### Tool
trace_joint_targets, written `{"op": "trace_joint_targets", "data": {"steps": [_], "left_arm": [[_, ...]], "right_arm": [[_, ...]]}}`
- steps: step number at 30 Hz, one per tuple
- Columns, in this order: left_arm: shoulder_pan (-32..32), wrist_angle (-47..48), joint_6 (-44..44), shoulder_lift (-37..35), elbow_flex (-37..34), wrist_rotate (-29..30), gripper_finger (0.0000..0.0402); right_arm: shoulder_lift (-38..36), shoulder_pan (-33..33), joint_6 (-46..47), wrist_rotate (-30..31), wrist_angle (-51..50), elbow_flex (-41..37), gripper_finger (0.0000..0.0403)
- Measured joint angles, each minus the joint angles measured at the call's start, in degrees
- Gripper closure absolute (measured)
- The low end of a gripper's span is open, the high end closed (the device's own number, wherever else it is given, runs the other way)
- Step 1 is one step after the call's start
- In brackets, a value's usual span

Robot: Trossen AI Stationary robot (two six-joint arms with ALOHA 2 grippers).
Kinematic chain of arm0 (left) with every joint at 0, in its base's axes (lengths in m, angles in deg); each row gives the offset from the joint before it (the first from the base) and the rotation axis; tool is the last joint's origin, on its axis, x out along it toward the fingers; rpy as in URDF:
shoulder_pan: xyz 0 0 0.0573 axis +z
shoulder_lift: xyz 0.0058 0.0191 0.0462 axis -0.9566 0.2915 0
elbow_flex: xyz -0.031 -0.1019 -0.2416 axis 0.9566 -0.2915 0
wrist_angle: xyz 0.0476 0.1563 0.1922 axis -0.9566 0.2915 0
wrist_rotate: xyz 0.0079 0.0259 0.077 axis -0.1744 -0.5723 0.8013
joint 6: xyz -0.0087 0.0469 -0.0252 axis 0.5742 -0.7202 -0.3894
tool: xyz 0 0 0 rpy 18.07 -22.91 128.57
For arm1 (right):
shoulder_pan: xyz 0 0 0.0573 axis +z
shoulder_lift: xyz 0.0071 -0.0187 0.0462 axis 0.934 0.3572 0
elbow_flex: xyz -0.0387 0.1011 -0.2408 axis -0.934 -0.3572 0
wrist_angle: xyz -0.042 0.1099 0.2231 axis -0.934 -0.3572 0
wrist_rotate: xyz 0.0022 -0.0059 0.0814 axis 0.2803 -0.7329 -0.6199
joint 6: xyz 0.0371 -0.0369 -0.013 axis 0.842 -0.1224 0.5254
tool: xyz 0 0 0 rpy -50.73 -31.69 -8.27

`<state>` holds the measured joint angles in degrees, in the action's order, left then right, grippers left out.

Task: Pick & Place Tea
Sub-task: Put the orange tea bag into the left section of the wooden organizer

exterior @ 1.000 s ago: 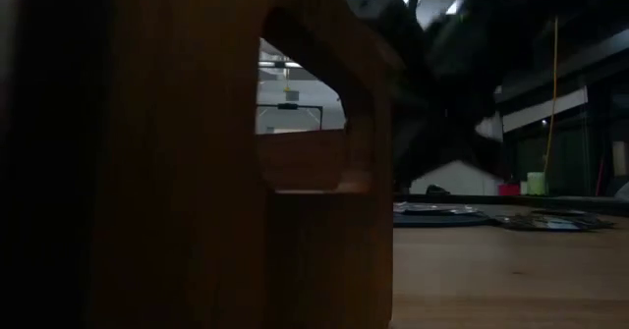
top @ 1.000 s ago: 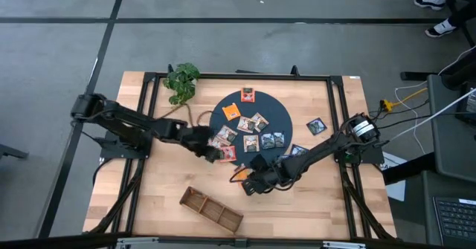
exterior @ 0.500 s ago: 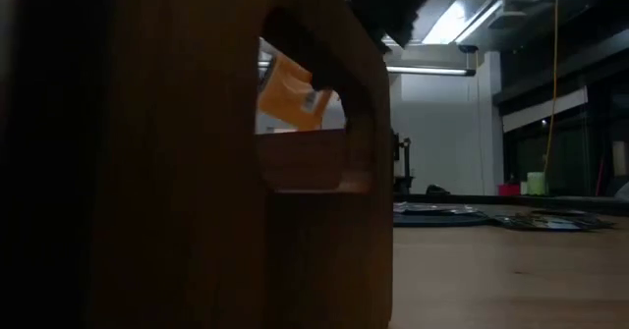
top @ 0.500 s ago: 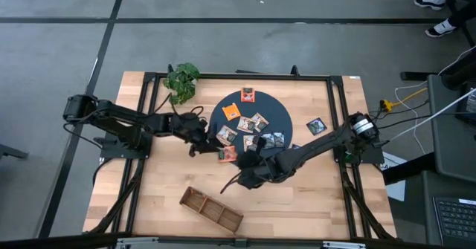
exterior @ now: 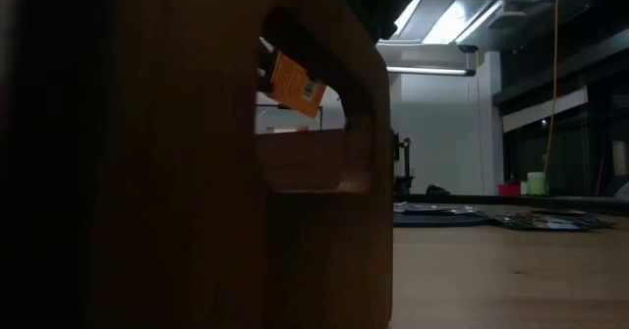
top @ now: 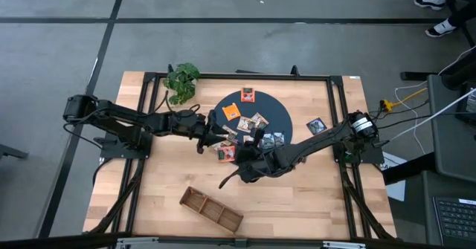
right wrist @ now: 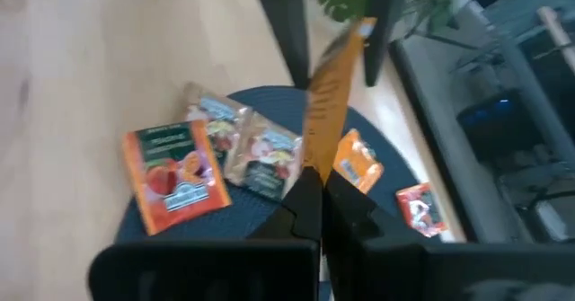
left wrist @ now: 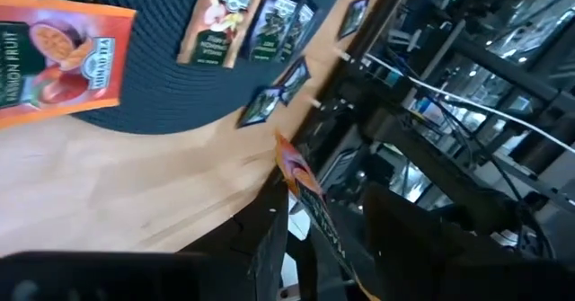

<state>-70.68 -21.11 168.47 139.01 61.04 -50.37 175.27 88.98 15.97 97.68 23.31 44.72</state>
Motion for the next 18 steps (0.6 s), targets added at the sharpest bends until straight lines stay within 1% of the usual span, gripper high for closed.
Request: {"op": "trace_joint_targets", "data": {"steps": [4, 11, 14, 18], "left_arm": [[-0.01, -0.14, -0.02, 0.0, 0.0, 0.16, 0.026], [0.0, -0.6, -2.97, 0.0, 0.0, 1.36, 0.0264], [0.0, -0.58, -3.01, 0.0, 0.0, 1.24, 0.0283], [0.0, -0.58, -3.12, 0.0, 0.0, 1.1, 0.0331]], "right_arm": [[0.0, -0.02, -0.46, 1.6, 0.58, 0.0, 0.04], [0.0, -0.18, -1.52, 1.69, 1.53, 0.0, 0.0389], [0.0, -0.24, -1.32, 1.7, 1.63, 0.0, 0.0382], [0.0, -0.24, -1.4, 1.69, 2.29, 0.0, 0.038]]}}
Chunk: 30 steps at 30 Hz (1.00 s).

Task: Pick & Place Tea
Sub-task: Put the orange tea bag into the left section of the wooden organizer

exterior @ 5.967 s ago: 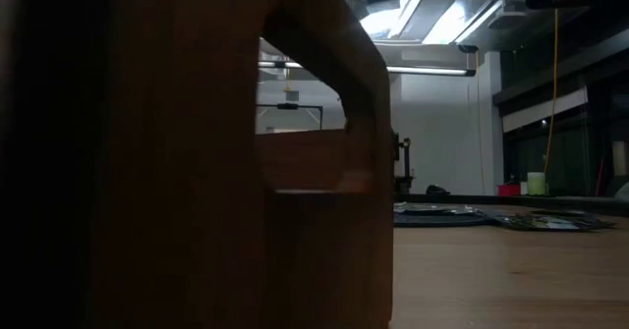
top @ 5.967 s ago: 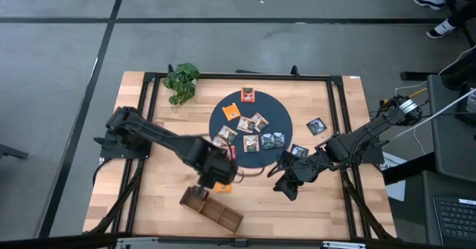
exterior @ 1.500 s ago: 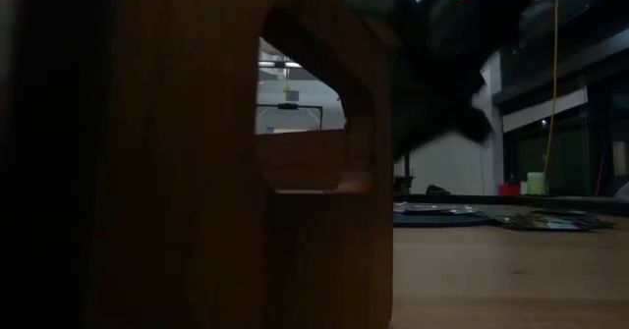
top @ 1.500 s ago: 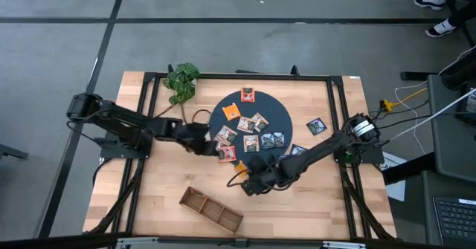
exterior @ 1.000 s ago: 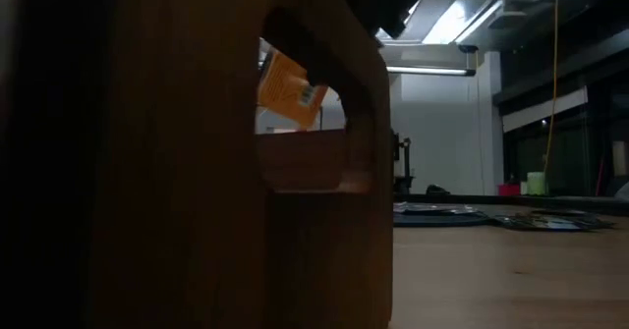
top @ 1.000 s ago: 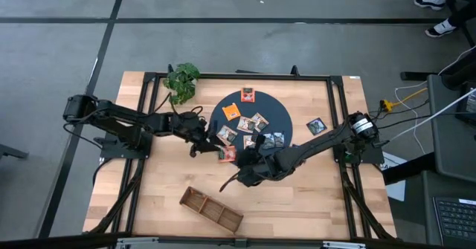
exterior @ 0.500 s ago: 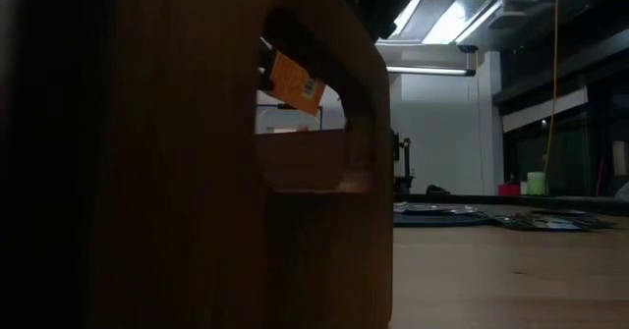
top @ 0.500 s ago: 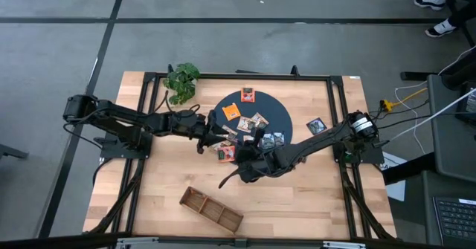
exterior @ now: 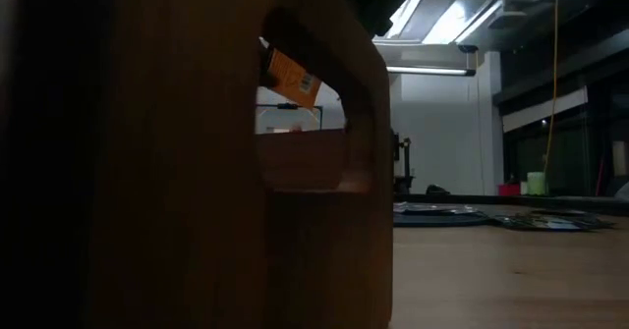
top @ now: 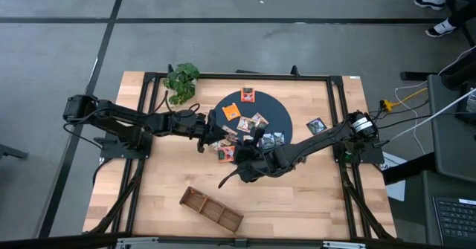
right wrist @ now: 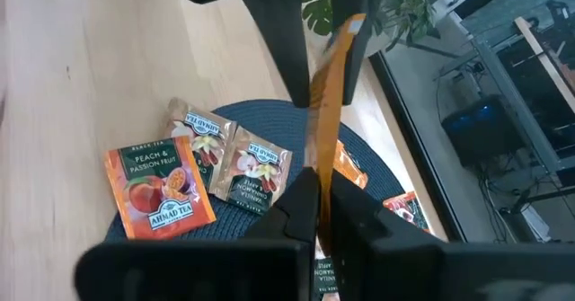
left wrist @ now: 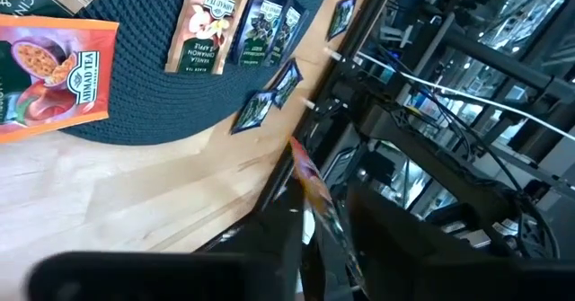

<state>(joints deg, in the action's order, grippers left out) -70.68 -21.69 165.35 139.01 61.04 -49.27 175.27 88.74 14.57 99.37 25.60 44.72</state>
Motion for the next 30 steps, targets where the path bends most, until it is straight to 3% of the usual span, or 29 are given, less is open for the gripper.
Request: {"op": "trace_joint_targets", "data": {"steps": [5, 9, 20, 26, 30], "left_arm": [[0.0, 0.0, -0.93, 0.0, 0.02, 0.41, 0.0393], [-0.02, 0.0, -2.49, 0.0, 0.02, 0.24, 0.0397], [0.06, 0.02, -11.33, 0.0, 0.11, -2.78, 0.0399], [0.16, 0.61, -18.61, 0.0, 0.09, -7.97, 0.0399], [0.2, 1.01, -30.16, 0.0, 0.09, -13.81, 0.0399]], "right_arm": [[-0.02, -0.01, 0.28, -0.33, 0.03, 0.0, 0.0378], [-0.02, -0.02, 3.47, -3.44, 0.48, 0.0, 0.0378], [-1.76, 0.13, 23.16, -19.78, 5.29, 0.04, 0.0375], [-4.7, -0.07, 29.38, -22.94, 5.14, 0.02, 0.0332], [-7.45, 0.06, 37.49, -31.02, 5.21, 0.04, 0.0289]]}}
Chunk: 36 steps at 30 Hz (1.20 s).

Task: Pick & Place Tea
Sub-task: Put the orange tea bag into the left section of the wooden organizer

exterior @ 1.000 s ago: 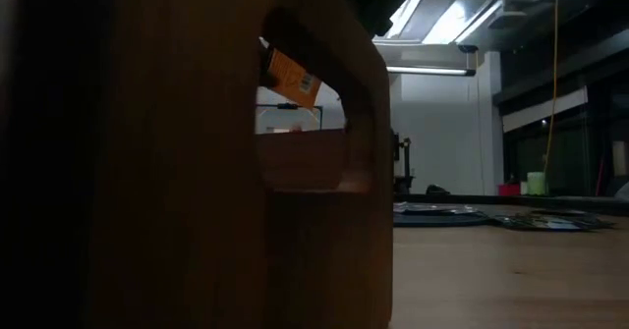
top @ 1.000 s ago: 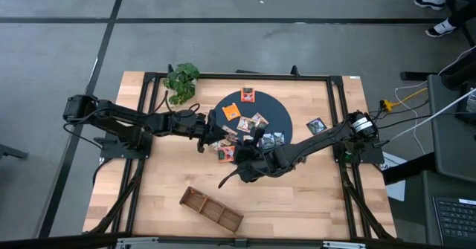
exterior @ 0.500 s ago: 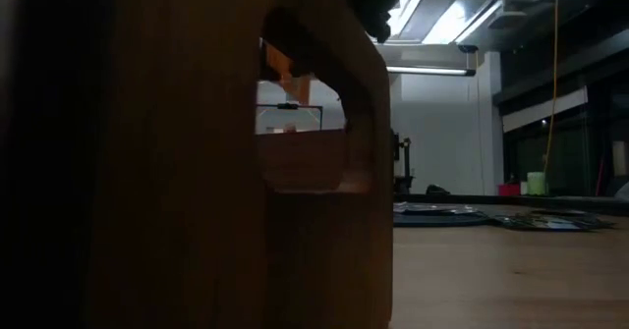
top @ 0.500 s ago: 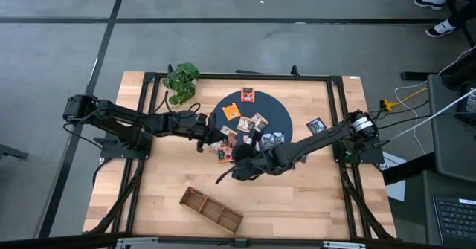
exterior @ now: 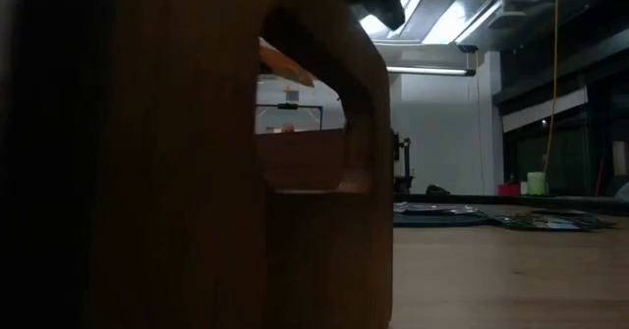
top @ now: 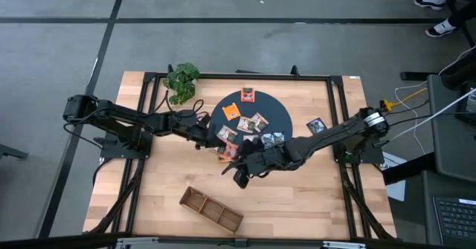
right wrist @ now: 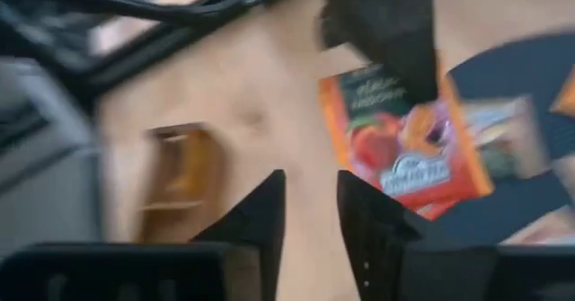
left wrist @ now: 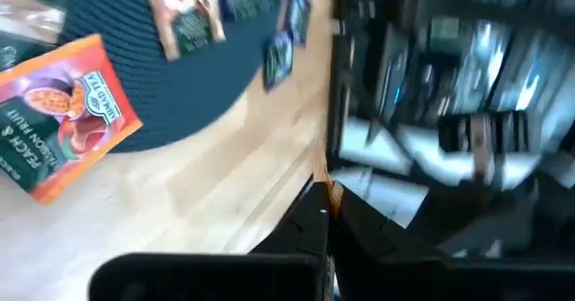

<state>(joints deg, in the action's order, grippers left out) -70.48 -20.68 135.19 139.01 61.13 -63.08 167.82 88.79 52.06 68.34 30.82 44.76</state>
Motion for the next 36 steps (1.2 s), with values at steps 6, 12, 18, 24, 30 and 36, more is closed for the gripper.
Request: {"op": "trace_joint_targets", "data": {"steps": [6, 12, 18, 24, 30, 36], "left_arm": [[0.26, -0.94, -13.46, 0.0, 0.0, -13.99, 0.0399], [-0.7, 1.17, -21.41, 0.0, 1.14, -26.78, 0.0399], [-3.63, 18.05, -40.33, 0.0, 10.23, -32.45, 0.0399], [-8.18, 48.32, -69.03, 0.42, 22.95, -24.58, 0.0399], [-15.49, 67.81, -85.77, 3.43, 31.93, -10.75, 0.0399], [-20.7, 74.76, -84.18, 9.45, 38.41, -8.02, 0.0399]], "right_arm": [[-3.48, 0.39, 12.68, -8.42, 0.42, 0.0, 0.0256], [-6.43, 2.25, 20.06, -9.06, 0.44, 0.0, 0.0254], [-6.98, 4.06, 27.11, -7.99, 0.64, 0.0, 0.0254], [-6.98, 5.24, 30.42, -1.8, 0.96, 0.0, 0.0254], [-6.98, 5.62, 33.06, 2.43, 1.23, 0.0, 0.0254], [-6.98, 5.62, 33.08, 3.58, 1.21, 0.0, 0.0254]]}}
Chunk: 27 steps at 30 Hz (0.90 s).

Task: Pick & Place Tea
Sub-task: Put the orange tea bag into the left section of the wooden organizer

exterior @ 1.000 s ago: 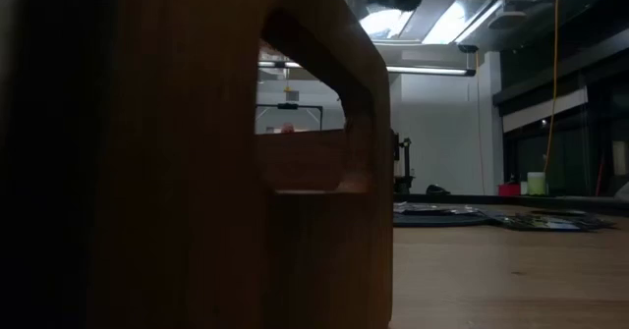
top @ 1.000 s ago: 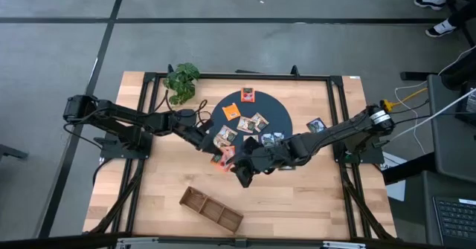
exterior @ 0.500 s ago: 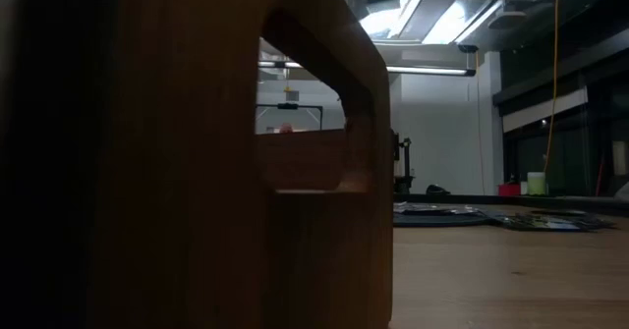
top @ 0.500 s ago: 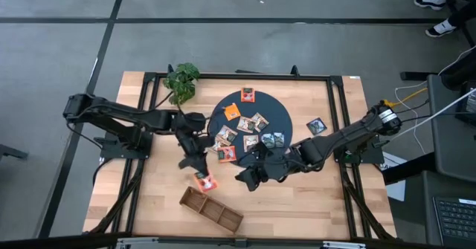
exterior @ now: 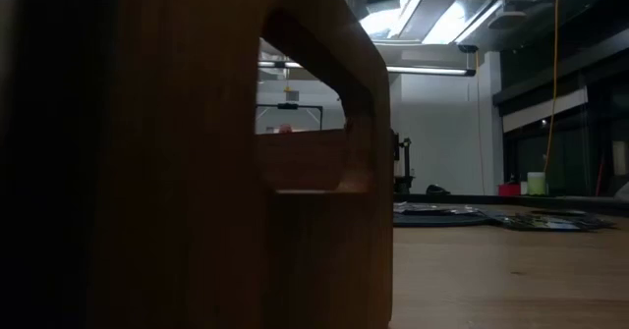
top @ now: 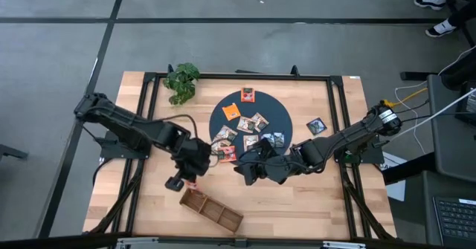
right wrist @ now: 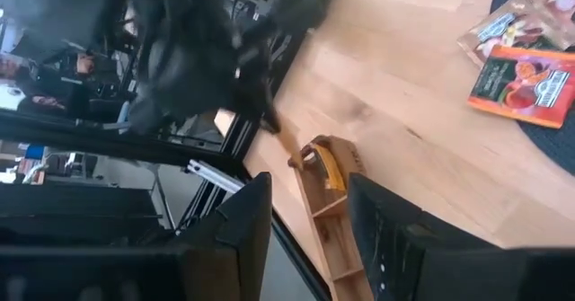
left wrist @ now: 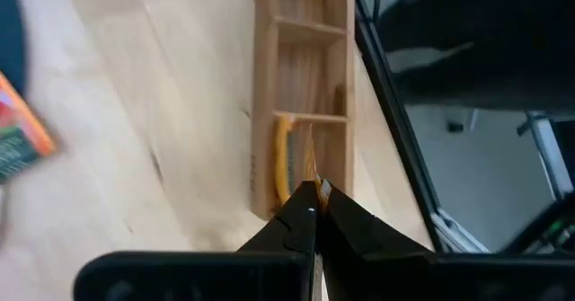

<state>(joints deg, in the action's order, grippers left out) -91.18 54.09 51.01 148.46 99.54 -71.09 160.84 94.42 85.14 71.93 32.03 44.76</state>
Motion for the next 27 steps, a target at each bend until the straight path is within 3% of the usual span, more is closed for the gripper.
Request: {"op": "trace_joint_targets", "data": {"steps": [5, 14, 18, 22, 27], "left_arm": [[-2.17, 6.75, 0.37, 4.46, 6.13, 1.5, 0.0399], [-5.02, 7.58, 2.18, 8.48, 10.59, 4.13, 0.0399], [-6.72, 7.72, 4.81, 8.74, 10.59, 4.22, 0.0399], [-8.84, 6.94, 6.65, 8.78, 10.59, 7.28, 0.0399], [-11.13, 6.62, 6.86, 9.9, 10.65, 10.81, 0.0399]], "right_arm": [[0.0, -0.11, 0.0, 0.02, -0.46, -0.01, 0.0254], [-0.01, -0.09, -0.36, 0.1, -4.58, -0.02, 0.0254], [-1.33, 1.31, -4.2, 0.54, -15.64, -0.02, 0.0253], [-4.29, 3.74, 0.33, 0.3, -29.6, -0.02, 0.0254], [-7.52, 5.21, 3.12, 0.16, -37.48, -0.02, 0.0253]]}}
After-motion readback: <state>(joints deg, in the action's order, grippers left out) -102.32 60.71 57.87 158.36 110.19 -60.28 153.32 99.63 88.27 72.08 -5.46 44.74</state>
